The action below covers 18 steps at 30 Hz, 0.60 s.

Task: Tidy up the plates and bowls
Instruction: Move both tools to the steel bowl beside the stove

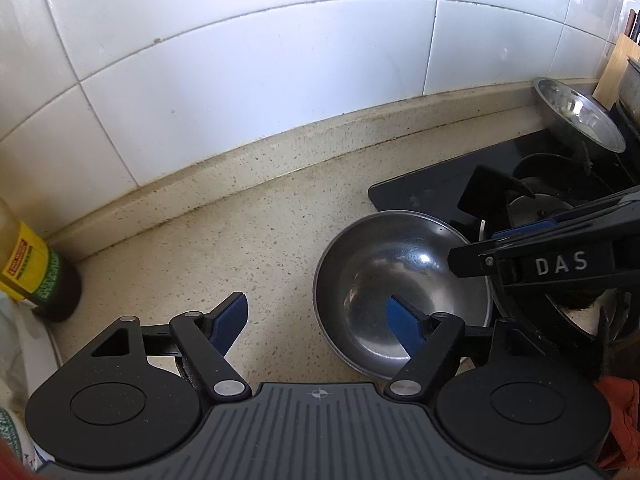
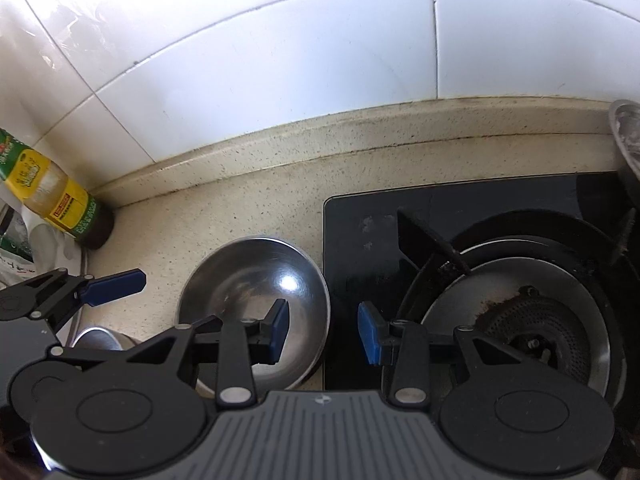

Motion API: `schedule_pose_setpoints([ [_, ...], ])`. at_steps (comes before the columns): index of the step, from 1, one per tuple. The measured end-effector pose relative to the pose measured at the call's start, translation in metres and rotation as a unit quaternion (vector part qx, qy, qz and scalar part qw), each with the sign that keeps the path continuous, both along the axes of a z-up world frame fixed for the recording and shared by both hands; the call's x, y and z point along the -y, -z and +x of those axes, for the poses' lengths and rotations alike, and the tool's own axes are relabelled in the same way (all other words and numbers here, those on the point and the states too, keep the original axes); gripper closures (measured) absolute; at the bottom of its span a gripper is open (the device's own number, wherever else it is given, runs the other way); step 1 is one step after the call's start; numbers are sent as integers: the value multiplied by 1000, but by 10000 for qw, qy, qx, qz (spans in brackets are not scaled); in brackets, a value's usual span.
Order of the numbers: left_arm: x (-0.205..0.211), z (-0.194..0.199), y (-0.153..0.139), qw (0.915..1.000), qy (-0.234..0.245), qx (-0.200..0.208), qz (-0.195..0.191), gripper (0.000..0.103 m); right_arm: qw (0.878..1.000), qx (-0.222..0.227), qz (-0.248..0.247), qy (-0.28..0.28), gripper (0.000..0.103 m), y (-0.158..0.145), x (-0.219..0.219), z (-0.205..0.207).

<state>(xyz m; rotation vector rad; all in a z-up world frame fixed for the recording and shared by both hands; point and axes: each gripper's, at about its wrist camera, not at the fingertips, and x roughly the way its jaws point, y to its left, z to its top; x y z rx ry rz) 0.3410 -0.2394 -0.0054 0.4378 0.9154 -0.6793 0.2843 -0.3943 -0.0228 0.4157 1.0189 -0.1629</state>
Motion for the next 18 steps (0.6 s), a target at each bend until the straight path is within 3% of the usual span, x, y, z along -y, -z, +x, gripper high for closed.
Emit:
schedule_pose_setpoints([
  [18, 15, 16, 34, 9987, 180, -415, 233, 27, 9990, -303, 231, -216, 66, 26, -5, 20],
])
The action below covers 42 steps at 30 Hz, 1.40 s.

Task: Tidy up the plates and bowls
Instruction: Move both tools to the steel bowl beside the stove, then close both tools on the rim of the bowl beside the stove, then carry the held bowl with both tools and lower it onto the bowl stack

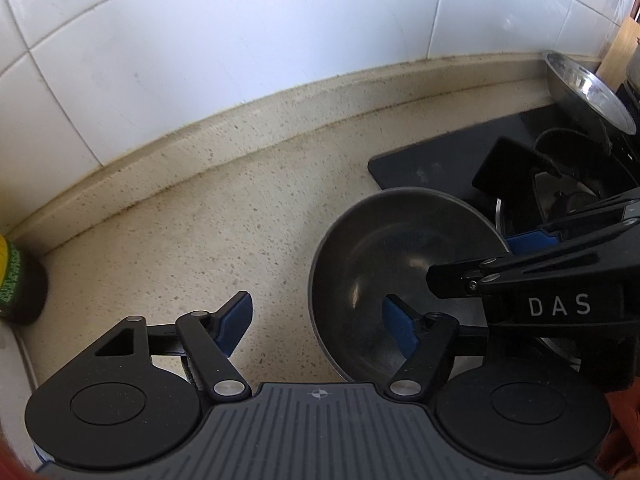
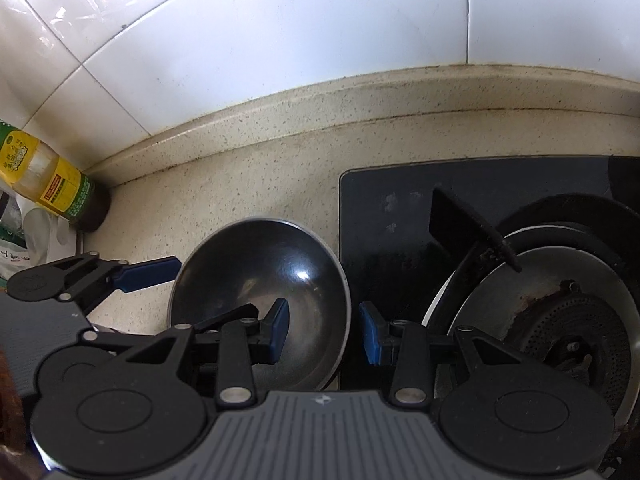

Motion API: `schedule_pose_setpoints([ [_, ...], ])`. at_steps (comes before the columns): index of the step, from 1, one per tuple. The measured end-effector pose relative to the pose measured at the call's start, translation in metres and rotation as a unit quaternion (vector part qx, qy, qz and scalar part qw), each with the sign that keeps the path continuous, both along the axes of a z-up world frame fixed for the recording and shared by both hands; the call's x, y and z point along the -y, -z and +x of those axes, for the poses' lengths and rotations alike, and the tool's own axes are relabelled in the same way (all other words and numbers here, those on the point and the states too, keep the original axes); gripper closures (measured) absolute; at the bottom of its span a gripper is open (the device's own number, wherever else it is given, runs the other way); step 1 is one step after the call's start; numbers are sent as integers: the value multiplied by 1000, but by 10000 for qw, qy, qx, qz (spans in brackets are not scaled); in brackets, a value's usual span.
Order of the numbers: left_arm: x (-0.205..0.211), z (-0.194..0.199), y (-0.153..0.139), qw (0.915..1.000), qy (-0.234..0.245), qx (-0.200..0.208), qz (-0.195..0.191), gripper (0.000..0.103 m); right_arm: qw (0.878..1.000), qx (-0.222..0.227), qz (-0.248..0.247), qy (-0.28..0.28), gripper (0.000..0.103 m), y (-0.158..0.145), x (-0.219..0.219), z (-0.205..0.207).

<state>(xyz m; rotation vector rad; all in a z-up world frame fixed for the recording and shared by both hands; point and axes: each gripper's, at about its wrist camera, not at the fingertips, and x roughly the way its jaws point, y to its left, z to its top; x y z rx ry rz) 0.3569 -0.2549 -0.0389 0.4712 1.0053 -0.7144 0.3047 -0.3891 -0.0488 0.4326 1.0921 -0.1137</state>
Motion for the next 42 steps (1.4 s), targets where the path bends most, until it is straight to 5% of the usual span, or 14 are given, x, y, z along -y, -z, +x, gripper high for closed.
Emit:
schedule_pose_setpoints([
  [7, 3, -1, 6, 9999, 120, -32, 55, 35, 9999, 4, -46, -109, 71, 1, -3, -1],
  [11, 5, -2, 4, 9997, 209, -121, -25, 51, 9999, 29, -25, -139, 79, 1, -4, -3],
  [42, -13, -10, -67, 9963, 12, 526, -673, 50, 9963, 839, -164, 12, 80, -68, -10, -15],
])
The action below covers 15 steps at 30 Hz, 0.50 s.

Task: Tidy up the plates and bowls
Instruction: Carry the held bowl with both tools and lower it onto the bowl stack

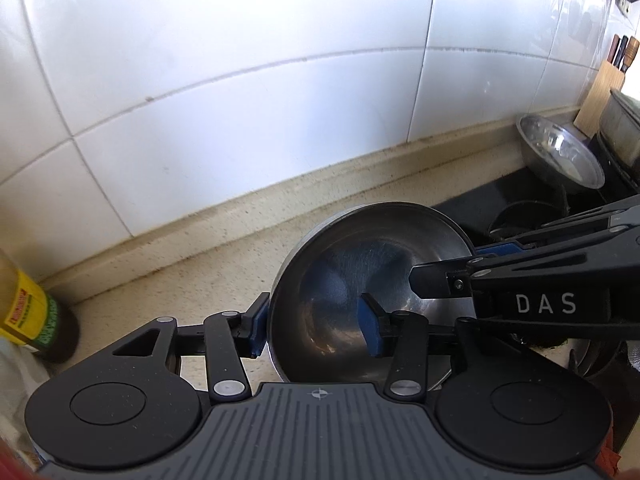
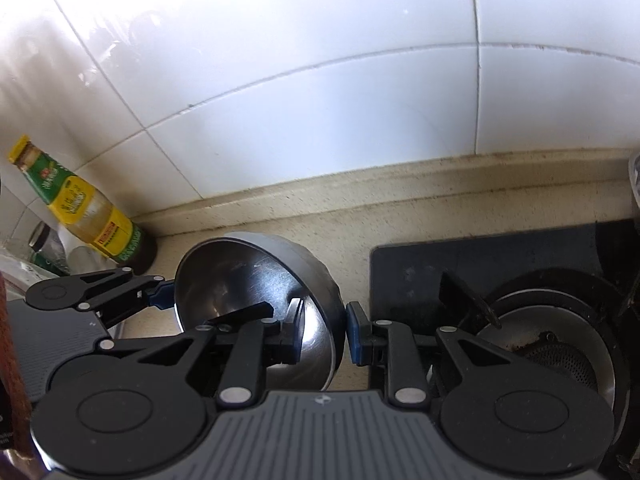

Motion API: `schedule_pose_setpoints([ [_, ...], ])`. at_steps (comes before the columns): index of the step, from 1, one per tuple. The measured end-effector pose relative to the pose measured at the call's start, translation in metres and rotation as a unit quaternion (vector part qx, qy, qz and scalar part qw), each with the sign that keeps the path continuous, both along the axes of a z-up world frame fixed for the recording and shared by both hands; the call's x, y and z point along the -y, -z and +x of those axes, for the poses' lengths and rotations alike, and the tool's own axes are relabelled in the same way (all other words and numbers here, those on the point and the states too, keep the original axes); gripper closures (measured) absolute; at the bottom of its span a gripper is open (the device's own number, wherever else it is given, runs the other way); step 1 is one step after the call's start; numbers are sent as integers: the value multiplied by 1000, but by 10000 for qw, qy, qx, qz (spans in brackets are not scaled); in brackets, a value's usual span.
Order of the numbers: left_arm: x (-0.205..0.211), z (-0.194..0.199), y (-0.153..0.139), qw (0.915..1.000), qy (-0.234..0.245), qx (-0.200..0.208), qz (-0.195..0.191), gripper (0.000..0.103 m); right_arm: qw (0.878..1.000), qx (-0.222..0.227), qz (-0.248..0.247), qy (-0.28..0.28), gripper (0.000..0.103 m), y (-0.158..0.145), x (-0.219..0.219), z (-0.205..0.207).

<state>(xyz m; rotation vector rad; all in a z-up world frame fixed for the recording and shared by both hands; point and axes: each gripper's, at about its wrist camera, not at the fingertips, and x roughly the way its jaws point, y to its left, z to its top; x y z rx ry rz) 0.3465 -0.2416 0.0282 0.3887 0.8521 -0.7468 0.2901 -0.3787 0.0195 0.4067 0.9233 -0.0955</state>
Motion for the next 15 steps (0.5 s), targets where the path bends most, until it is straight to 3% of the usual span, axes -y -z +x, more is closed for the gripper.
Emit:
schedule_pose_setpoints([
  [15, -57, -26, -33, 9993, -220, 242, -178, 46, 9989, 220, -189, -381, 80, -39, -57, -15],
])
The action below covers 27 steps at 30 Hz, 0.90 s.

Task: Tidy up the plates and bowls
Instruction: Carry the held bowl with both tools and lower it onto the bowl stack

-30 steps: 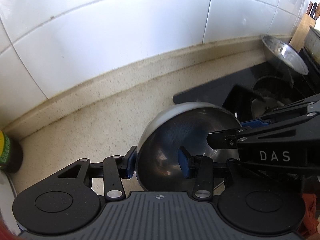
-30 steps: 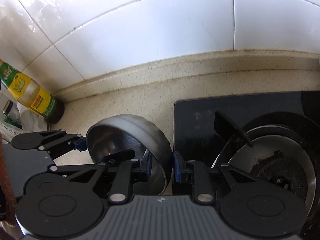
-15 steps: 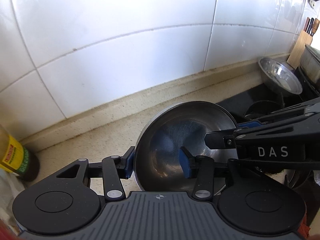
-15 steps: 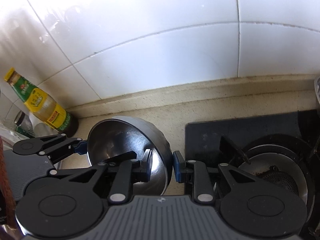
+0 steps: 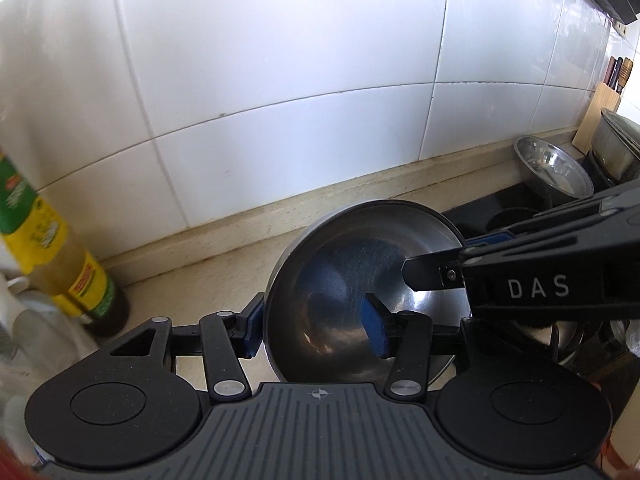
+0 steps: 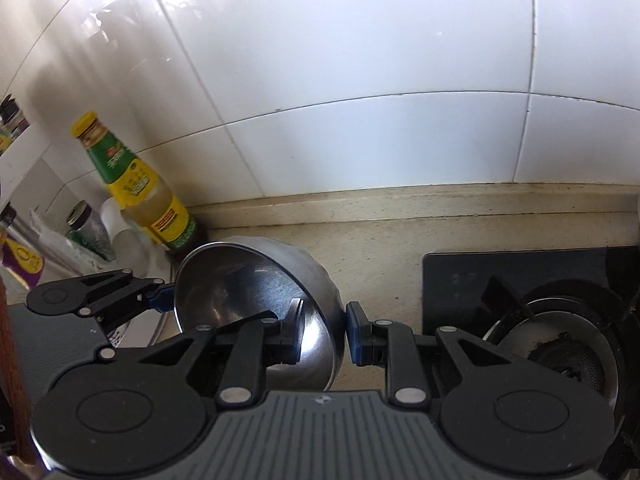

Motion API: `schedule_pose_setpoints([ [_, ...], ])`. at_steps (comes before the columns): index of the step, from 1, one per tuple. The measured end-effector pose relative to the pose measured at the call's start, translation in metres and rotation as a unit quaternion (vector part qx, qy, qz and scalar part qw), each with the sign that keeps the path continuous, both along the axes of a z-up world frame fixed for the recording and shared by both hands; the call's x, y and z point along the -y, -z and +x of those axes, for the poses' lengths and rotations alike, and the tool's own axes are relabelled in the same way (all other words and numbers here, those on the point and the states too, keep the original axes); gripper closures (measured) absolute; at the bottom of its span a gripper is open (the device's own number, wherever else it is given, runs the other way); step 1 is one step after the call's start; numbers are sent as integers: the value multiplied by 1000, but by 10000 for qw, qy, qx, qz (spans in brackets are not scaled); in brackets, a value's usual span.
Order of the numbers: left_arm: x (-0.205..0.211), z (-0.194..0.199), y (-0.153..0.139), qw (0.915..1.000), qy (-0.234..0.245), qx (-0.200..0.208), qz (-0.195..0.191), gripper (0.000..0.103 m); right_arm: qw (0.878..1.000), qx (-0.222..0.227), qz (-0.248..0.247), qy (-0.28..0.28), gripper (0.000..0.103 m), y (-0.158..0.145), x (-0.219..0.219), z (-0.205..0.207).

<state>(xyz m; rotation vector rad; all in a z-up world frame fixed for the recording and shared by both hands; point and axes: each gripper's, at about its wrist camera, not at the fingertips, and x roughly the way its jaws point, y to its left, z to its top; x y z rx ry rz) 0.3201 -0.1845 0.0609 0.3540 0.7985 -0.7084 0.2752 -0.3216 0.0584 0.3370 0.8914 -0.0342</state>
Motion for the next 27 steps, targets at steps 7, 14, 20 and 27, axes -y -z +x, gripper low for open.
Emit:
schedule_pose_setpoints([
  [7, -37, -10, -4, 9999, -155, 18, 24, 45, 9996, -93, 12, -277, 80, 3, -37, -3],
  [14, -67, -19, 0, 9997, -253, -30, 54, 43, 9984, -201, -17, -520, 80, 5, -67, -6],
  [20, -82, -26, 4, 9996, -239, -77, 100, 42, 9974, -326, -7, -650, 80, 9, -83, -9],
  [27, -90, -32, 9, 9997, -116, -158, 133, 40, 9964, -479, 63, -698, 80, 11, -88, -13],
])
